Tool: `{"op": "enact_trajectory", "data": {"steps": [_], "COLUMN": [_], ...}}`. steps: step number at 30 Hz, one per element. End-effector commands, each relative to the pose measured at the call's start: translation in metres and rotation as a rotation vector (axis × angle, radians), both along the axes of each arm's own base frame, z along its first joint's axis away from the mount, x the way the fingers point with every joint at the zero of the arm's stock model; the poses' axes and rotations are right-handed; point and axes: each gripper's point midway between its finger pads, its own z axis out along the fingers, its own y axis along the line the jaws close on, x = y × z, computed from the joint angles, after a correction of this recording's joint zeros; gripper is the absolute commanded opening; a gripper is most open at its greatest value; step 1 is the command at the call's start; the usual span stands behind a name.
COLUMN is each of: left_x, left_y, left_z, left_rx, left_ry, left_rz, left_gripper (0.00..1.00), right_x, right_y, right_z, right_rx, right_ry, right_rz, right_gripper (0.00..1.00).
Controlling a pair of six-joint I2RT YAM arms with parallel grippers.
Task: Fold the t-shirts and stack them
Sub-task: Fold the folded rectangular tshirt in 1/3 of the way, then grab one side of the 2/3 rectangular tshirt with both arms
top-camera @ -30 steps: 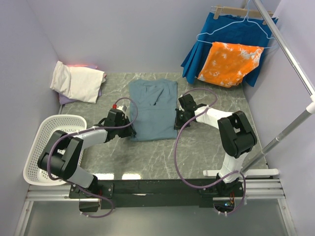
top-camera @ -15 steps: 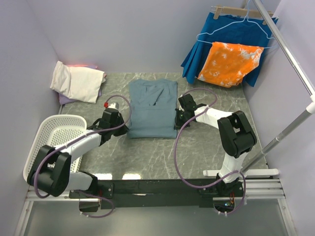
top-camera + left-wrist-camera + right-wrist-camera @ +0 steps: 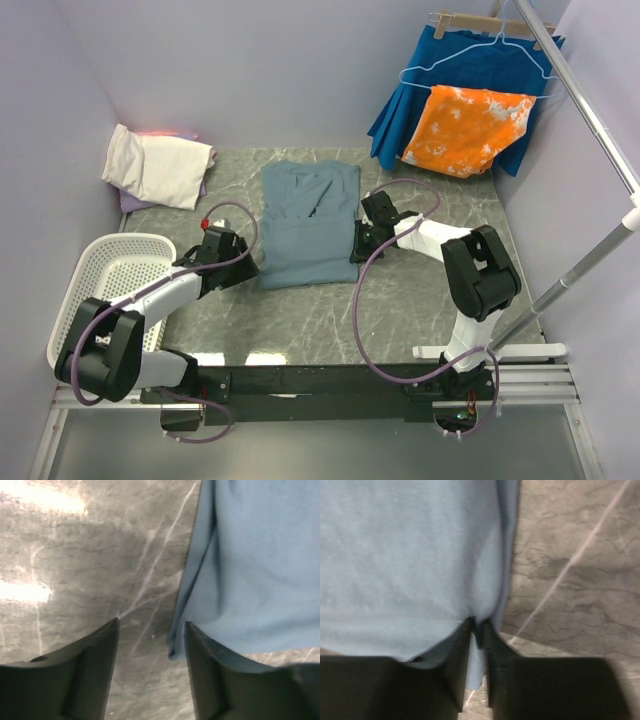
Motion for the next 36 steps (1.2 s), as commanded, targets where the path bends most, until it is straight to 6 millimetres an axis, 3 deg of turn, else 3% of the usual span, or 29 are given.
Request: {"op": "enact_trajectory", "data": {"steps": [1,6,8,13,19,22,26,28,29,30,31,32,33,36], "left_x": [0.005,0.007,0.005,-0.001,-0.011,-0.014,-0.024,-0.030,-0.031,-0.034,-0.038,-0.040,-0.043,-0.052], "left_y": [0.002,-0.009,-0.017,-0.032,-0.052,-0.061,-0.067,-0.069,-0.069,-0.070,-0.069,-0.069,-0.070,-0.063], "left_z": [0.007,0.015,0.012,0.003,-0.018,-0.030,-0.047,-0.051,-0.053,-0.054,-0.057,-0.055,-0.055,-0.050], "left_rx": [0.008,-0.043,-0.081,-0.160,-0.267,-0.309,-0.331,-0.333,-0.329,-0.325,-0.319,-0.322,-0.319,-0.280], "left_ry": [-0.038,-0.073,-0.070,-0.068,-0.008,0.022,0.074,0.087,0.093,0.099,0.115,0.112,0.118,0.120], "left_rz": [0.000,-0.046,-0.077,-0.126,-0.184,-0.207,-0.208,-0.209,-0.211,-0.215,-0.213,-0.219,-0.223,-0.223], "left_gripper": [0.77,0.81,0.81,0.83,0.77,0.65,0.39,0.27,0.11,0.05,0.01,0.01,0.01,0.01], "right_x": [-0.011,-0.017,-0.021,-0.034,-0.056,-0.063,-0.068,-0.073,-0.074,-0.076,-0.078,-0.080,-0.080,-0.089], "right_y": [-0.024,-0.026,-0.021,-0.020,0.002,0.012,0.026,0.027,0.026,0.026,0.025,0.024,0.023,0.013], "right_z": [-0.005,0.010,0.014,0.004,-0.014,-0.023,-0.024,-0.029,-0.030,-0.031,-0.032,-0.032,-0.029,-0.027], "right_rx": [-0.104,-0.080,-0.041,-0.014,0.135,0.197,0.292,0.299,0.299,0.298,0.296,0.296,0.299,0.264], "right_ry": [0.005,-0.018,-0.017,0.019,0.109,0.146,0.174,0.192,0.197,0.199,0.198,0.196,0.186,0.175], "right_rz": [-0.026,-0.042,-0.039,-0.049,-0.017,-0.021,-0.019,-0.021,-0.025,-0.024,-0.027,-0.031,-0.030,-0.042], "right_gripper": [0.32,0.52,0.56,0.58,0.59,0.58,0.57,0.52,0.48,0.39,0.31,0.09,0.02,0.00]}}
